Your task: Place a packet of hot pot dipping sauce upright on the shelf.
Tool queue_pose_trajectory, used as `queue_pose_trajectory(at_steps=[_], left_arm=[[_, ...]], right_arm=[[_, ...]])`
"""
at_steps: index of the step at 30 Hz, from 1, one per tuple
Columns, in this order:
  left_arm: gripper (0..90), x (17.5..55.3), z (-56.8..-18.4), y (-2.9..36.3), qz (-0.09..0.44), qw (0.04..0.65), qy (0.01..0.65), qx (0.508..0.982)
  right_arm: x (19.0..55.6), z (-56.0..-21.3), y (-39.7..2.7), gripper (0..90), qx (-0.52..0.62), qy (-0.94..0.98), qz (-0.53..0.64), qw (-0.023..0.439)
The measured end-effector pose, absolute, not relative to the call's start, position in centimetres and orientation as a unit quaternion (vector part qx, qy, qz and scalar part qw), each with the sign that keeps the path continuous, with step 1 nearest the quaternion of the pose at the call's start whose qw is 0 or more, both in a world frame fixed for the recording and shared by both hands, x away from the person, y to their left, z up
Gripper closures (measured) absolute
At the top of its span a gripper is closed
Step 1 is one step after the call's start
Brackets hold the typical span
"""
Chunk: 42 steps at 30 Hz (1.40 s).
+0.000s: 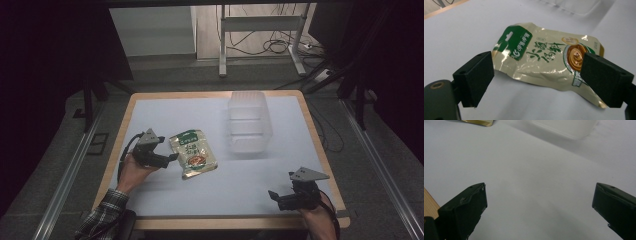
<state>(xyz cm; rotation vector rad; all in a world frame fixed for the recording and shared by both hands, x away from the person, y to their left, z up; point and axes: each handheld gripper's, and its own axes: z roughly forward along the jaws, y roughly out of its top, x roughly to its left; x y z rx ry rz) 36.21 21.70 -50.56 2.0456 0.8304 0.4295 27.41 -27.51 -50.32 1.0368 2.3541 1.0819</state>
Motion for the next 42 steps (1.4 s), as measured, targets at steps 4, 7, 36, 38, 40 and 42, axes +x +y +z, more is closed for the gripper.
queue_pose_trajectory(at_steps=[4,7,36,38,40,42], left_arm=[[15.0,37.3,-50.5,21.3,0.165,0.435,0.326,0.823],[15.3,38.1,-50.7,21.0,0.165,0.431,0.323,0.827],[21.2,45.3,-53.2,18.7,0.132,0.385,0.312,0.858],[22.2,45.4,-53.4,18.7,0.126,0.381,0.315,0.860],[23.1,45.6,-53.7,18.7,0.116,0.379,0.317,0.862],[24.3,45.6,-53.9,18.6,0.105,0.381,0.318,0.862]], right_arm=[[27.4,-50.3,-27.4,0.0,0.364,0.832,0.381,0.174],[27.4,-50.4,-27.4,0.0,0.363,0.833,0.380,0.172],[27.4,-50.7,-27.0,0.5,0.352,0.845,0.366,0.168],[27.4,-50.7,-27.0,0.5,0.350,0.846,0.365,0.170],[27.4,-50.7,-27.0,0.5,0.350,0.846,0.365,0.170],[27.4,-50.7,-27.0,0.5,0.350,0.846,0.365,0.170]])
